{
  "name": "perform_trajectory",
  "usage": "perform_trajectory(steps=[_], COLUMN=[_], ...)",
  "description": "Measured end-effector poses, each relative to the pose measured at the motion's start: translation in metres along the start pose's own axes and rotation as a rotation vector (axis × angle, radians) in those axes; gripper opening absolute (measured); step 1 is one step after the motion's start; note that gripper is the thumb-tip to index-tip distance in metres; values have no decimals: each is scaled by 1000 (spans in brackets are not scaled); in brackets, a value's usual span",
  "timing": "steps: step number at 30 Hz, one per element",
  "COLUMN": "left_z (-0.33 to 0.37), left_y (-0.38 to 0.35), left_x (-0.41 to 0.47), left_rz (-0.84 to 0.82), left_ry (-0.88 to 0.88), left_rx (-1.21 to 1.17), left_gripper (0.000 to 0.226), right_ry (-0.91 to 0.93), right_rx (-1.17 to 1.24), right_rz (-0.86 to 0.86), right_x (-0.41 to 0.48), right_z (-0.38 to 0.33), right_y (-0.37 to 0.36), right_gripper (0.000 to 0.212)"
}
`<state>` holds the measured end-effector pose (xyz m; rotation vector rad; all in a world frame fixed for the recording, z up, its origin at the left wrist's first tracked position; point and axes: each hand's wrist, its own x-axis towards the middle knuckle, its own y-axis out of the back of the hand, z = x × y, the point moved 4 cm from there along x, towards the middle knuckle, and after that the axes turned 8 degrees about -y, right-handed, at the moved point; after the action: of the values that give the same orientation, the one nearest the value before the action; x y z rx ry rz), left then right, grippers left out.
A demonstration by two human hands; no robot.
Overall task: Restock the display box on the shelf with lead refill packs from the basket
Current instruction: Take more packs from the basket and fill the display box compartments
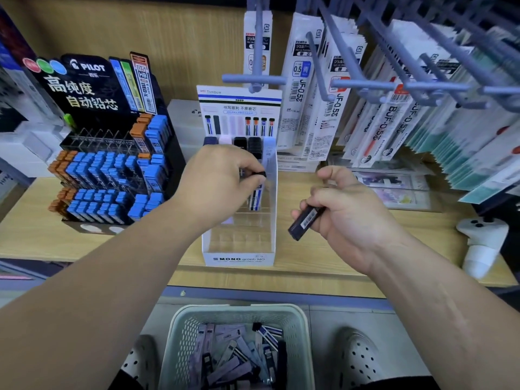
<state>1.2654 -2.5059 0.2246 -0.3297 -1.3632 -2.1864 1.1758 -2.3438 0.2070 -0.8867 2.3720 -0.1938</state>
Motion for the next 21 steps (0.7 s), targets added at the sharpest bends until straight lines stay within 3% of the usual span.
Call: perform_trajectory(steps=[5, 13, 16, 19, 21], left_z=[0, 0, 11, 20, 22], left_y=[-6, -2, 4, -3, -6], left_x=[-2, -6, -7, -11, -17], left_rz=[-62, 7, 14, -186, -300], left_ry=[-144, -159, -20, 324, 446], left_rx=[159, 301, 41, -491, -617], left_gripper=[7, 11, 9, 13, 15], right_ry=[12, 42, 89, 153, 180], right_rx=[11, -206, -82, -20, -15], right_rz=[-76, 48, -11, -81, -117], right_x=[-2, -1, -1, -1, -1], right_z=[-1, -3, -6, -9, -9], right_y=[4, 9, 3, -4, -8], right_gripper=[39, 29, 26, 29, 31])
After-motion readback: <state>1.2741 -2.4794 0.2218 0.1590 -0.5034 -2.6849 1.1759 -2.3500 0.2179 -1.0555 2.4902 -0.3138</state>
